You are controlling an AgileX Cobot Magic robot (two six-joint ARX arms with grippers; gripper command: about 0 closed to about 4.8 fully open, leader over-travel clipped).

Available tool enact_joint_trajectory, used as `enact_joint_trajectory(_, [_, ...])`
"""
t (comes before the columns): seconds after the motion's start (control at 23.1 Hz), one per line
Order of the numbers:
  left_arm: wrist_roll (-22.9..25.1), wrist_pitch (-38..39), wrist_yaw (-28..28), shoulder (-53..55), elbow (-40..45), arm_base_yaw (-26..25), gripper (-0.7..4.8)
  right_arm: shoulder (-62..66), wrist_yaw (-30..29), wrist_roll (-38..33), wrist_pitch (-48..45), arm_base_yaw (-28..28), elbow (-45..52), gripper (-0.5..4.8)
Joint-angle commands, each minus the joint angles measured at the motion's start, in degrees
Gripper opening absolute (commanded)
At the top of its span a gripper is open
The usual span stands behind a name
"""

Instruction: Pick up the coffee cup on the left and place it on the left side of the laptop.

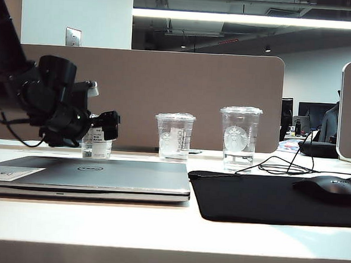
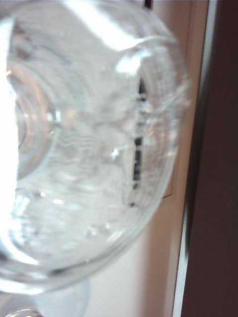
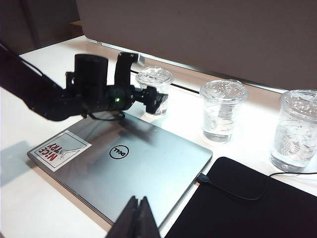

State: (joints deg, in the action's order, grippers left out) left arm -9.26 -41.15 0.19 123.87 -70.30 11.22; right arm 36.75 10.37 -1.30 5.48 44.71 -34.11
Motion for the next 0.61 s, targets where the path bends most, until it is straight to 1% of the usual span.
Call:
enact_joint_trajectory(0.04, [1.73, 2.62, -0.17, 0.31, -2.21, -0.02, 4.79, 0.2, 0.0, -0.2, -2.25, 0.02, -0.42, -0.05])
enact_joint_trajectory(0.3, [1.73, 2.08, 0.04, 3.65, -5.84, -0.02, 4.79, 0.55, 0.0, -0.2, -3.19, 0.09, -0.44, -0.05])
enact_joint_trajectory(0.61, [1.77, 1.18, 0.04, 4.42, -6.4, -0.02, 4.79, 0.55, -0.02, -0.2, -3.13, 0.09, -0.44, -0.05])
